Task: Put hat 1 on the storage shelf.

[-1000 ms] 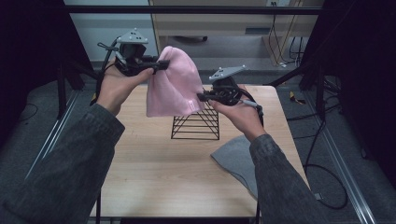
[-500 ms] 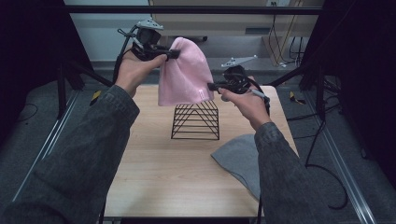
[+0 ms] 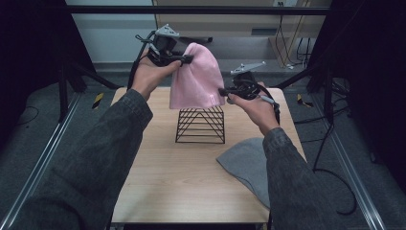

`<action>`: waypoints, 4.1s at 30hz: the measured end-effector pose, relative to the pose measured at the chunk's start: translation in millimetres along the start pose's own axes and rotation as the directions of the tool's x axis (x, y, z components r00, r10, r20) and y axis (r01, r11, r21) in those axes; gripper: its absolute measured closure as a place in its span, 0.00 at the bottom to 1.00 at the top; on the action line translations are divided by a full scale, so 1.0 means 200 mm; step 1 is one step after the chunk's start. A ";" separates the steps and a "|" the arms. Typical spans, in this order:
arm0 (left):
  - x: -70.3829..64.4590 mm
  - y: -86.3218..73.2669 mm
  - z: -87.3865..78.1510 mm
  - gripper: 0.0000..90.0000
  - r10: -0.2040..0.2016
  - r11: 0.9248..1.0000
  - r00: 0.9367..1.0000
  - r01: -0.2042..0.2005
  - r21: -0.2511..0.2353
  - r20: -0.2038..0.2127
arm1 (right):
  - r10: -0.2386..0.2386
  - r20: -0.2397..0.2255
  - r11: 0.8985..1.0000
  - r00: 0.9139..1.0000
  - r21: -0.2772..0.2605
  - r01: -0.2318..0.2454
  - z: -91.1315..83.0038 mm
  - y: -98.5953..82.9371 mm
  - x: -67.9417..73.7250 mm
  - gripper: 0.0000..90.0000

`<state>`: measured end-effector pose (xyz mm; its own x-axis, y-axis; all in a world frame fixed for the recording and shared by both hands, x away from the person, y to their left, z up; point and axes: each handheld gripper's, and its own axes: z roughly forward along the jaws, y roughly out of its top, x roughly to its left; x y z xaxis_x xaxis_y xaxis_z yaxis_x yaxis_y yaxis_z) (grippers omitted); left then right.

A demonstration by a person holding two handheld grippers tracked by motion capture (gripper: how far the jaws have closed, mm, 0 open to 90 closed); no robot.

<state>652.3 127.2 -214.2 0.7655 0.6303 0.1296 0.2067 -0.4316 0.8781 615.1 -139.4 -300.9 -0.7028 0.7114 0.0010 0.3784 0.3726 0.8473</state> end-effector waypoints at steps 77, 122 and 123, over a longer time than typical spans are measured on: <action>-0.26 -0.42 0.21 0.79 0.052 0.998 0.998 -0.053 0.044 0.032 | -0.015 0.070 0.985 0.997 0.175 0.003 0.19 -0.40 0.12 0.33; -0.25 -0.50 0.17 0.90 0.055 0.995 0.994 -0.062 0.082 0.090 | -0.018 0.086 0.999 0.996 0.039 0.015 0.13 -0.17 0.07 0.53; -0.25 -0.50 0.17 0.90 0.058 0.994 0.994 -0.066 0.083 0.096 | -0.022 0.078 0.999 0.997 0.047 0.018 0.14 -0.16 0.08 0.54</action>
<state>613.4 116.6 -323.9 0.8310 0.5394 0.1358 0.2056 -0.5247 0.8261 609.1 -123.6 -342.2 -0.6614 0.7477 -0.0591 0.3937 0.4132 0.8211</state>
